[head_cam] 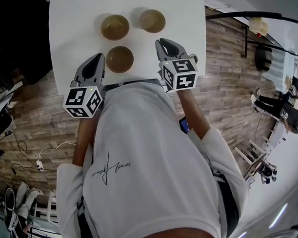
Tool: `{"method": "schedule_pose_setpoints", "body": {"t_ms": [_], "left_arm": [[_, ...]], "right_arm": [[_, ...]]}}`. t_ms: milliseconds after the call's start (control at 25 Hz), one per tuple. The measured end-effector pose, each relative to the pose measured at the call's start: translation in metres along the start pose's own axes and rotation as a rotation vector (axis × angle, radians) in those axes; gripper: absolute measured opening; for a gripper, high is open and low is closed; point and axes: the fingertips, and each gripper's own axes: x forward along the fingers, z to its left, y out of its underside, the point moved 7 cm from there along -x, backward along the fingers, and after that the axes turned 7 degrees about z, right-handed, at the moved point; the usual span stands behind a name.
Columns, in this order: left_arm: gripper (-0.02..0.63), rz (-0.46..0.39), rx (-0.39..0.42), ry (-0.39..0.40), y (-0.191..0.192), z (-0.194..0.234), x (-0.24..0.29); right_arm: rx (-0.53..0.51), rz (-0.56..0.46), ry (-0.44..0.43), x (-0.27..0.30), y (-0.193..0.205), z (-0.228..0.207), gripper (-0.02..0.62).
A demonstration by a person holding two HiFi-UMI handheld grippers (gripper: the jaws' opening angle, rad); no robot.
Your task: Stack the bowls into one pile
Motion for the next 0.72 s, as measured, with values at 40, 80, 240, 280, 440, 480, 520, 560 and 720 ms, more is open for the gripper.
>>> {"method": "schedule_pose_setpoints", "body": {"t_ms": [40, 80, 240, 280, 440, 480, 520, 560, 720], "left_arm": [[0.008, -0.002, -0.007, -0.007, 0.000, 0.001, 0.001], [0.008, -0.005, -0.014, -0.012, -0.001, 0.001, 0.001], [0.008, -0.008, -0.022, -0.029, -0.003, 0.001, 0.006], [0.008, -0.006, -0.020, -0.032, -0.003, 0.001, 0.008], [0.008, 0.014, -0.023, -0.033, -0.001, 0.000, 0.012], [0.008, 0.016, -0.023, -0.033, -0.001, -0.001, 0.014], [0.008, 0.017, -0.025, -0.033, -0.002, -0.001, 0.015], [0.008, 0.017, -0.027, -0.033, -0.002, -0.001, 0.017], [0.008, 0.026, -0.036, -0.038, -0.002, -0.001, 0.020]], "right_arm": [[-0.021, 0.004, 0.019, 0.004, 0.000, -0.004, 0.036], [-0.030, 0.012, 0.028, 0.009, 0.000, -0.009, 0.037], [-0.025, 0.047, 0.043, 0.024, 0.003, -0.028, 0.041], [-0.029, 0.054, 0.051, 0.027, 0.003, -0.032, 0.044], [-0.041, 0.084, 0.070, 0.037, 0.007, -0.043, 0.053], [-0.040, 0.087, 0.071, 0.039, 0.006, -0.045, 0.057], [-0.037, 0.089, 0.071, 0.042, 0.006, -0.048, 0.057], [-0.032, 0.090, 0.071, 0.045, 0.005, -0.051, 0.058], [0.000, 0.105, 0.079, 0.056, 0.006, -0.063, 0.058]]}}
